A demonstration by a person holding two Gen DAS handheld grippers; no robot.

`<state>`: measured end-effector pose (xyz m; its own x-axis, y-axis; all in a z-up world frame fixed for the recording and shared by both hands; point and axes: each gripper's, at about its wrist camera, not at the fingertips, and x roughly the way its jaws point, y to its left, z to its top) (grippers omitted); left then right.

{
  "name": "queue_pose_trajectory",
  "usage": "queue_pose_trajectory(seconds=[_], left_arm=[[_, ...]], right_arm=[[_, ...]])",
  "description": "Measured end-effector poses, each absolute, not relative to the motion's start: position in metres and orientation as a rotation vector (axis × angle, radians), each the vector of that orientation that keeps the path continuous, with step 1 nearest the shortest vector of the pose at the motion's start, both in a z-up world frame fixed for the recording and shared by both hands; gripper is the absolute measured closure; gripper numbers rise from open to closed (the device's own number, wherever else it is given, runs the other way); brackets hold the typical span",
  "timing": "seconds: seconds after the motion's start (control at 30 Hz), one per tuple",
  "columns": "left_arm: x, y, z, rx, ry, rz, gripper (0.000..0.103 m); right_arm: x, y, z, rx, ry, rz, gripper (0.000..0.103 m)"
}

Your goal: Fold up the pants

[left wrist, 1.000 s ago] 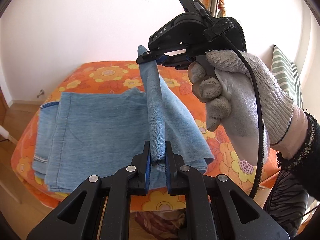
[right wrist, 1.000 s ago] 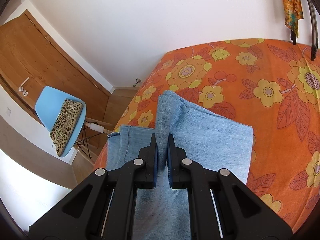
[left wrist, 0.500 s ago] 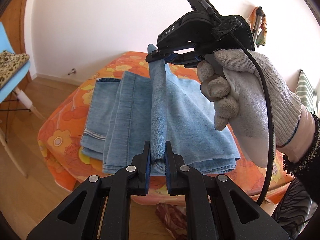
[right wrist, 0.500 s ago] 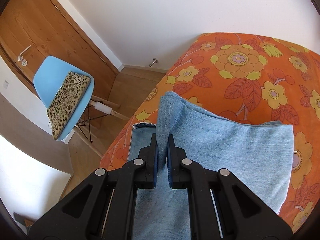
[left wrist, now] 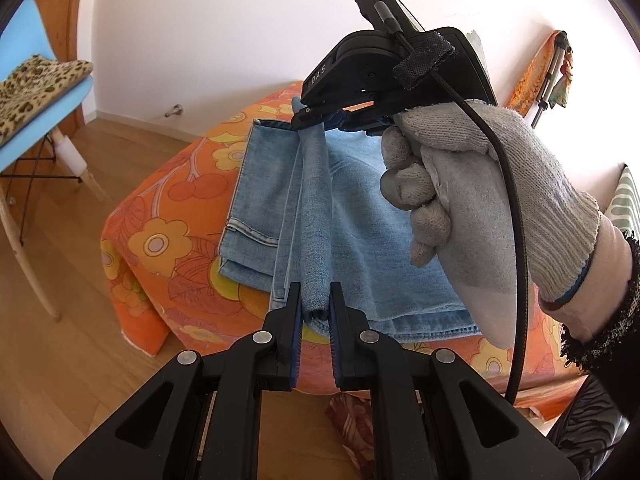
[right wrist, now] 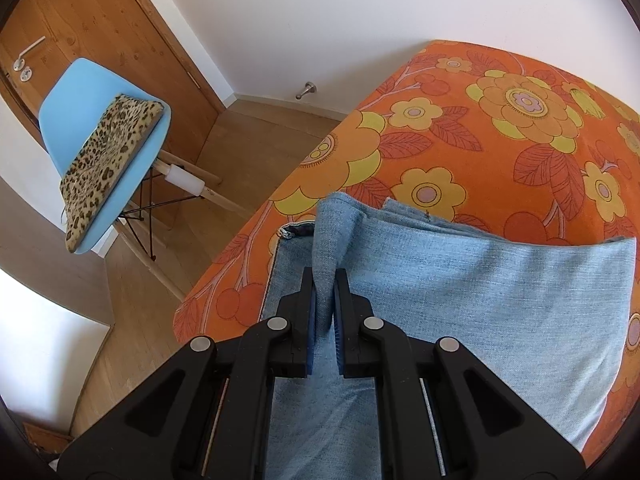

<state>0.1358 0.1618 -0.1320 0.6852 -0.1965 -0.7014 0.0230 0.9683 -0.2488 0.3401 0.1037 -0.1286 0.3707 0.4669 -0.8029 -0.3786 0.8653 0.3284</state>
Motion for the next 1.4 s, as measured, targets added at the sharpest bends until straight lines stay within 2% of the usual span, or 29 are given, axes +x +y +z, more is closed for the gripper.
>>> queue_pose_trajectory(seconds=[0.5, 0.7, 0.8, 0.87, 0.97, 1.4], left_arm=[[0.145, 0.167, -0.137, -0.230, 0.845, -0.077, 0.093], [0.147, 0.167, -0.137, -0.232, 0.857, -0.064, 0.093], [0.147, 0.165, -0.138, -0.212, 0.860, -0.047, 0.090], [0.147, 0.166, -0.137, -0.200, 0.863, -0.030, 0.086], [0.146, 0.170, -0.136, -0.196, 0.862, 0.007, 0.085], [0.146, 0.159, -0.103, -0.175, 0.782, -0.009, 0.085]], right_arm=[[0.351, 0.115, -0.140, 0.074, 1.082, 0.541, 0.095], [0.354, 0.111, -0.136, 0.116, 1.082, 0.600, 0.083], [0.352, 0.112, -0.124, 0.120, 1.051, 0.630, 0.070], [0.349, 0.110, -0.113, 0.114, 1.021, 0.644, 0.057], [0.345, 0.106, -0.097, 0.093, 0.979, 0.653, 0.048], [0.311, 0.019, -0.052, 0.095, 0.872, 0.658, 0.042]])
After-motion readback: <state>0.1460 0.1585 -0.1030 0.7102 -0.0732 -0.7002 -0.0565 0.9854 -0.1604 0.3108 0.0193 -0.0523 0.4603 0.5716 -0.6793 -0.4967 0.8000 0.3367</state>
